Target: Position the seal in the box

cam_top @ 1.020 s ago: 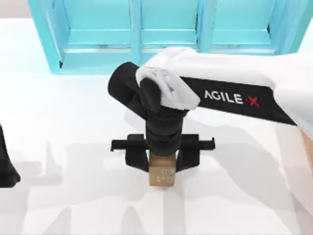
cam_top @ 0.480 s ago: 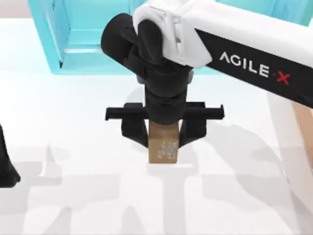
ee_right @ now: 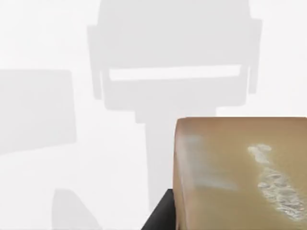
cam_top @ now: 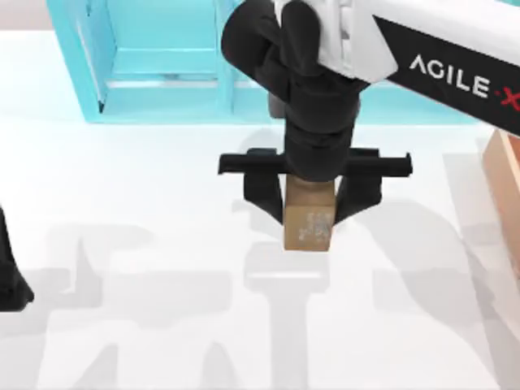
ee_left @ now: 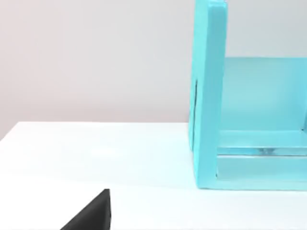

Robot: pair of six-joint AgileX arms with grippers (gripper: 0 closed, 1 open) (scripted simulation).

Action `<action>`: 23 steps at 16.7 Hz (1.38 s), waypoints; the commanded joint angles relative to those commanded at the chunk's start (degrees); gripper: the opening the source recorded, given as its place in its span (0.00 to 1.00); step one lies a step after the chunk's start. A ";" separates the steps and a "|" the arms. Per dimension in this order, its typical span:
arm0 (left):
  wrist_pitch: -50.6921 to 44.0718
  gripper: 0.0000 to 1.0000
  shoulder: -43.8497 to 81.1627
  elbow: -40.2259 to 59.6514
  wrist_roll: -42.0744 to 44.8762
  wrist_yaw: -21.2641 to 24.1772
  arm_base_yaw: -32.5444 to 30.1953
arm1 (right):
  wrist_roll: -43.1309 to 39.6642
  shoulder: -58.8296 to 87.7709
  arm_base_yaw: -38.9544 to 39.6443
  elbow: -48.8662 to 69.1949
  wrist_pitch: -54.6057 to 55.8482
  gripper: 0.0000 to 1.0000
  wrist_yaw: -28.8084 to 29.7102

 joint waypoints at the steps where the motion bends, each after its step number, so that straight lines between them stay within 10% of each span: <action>1: 0.00 1.00 0.00 0.00 0.00 0.00 0.00 | -2.13 -0.99 -2.96 -0.98 -0.13 0.00 0.00; 13: 0.00 1.00 0.00 0.00 0.00 0.00 0.00 | -54.70 -14.86 -49.35 -13.45 0.02 0.00 0.13; 23: 0.00 1.00 0.00 0.00 0.00 0.00 0.00 | -62.20 -20.07 -59.44 -19.18 -0.01 0.00 0.28</action>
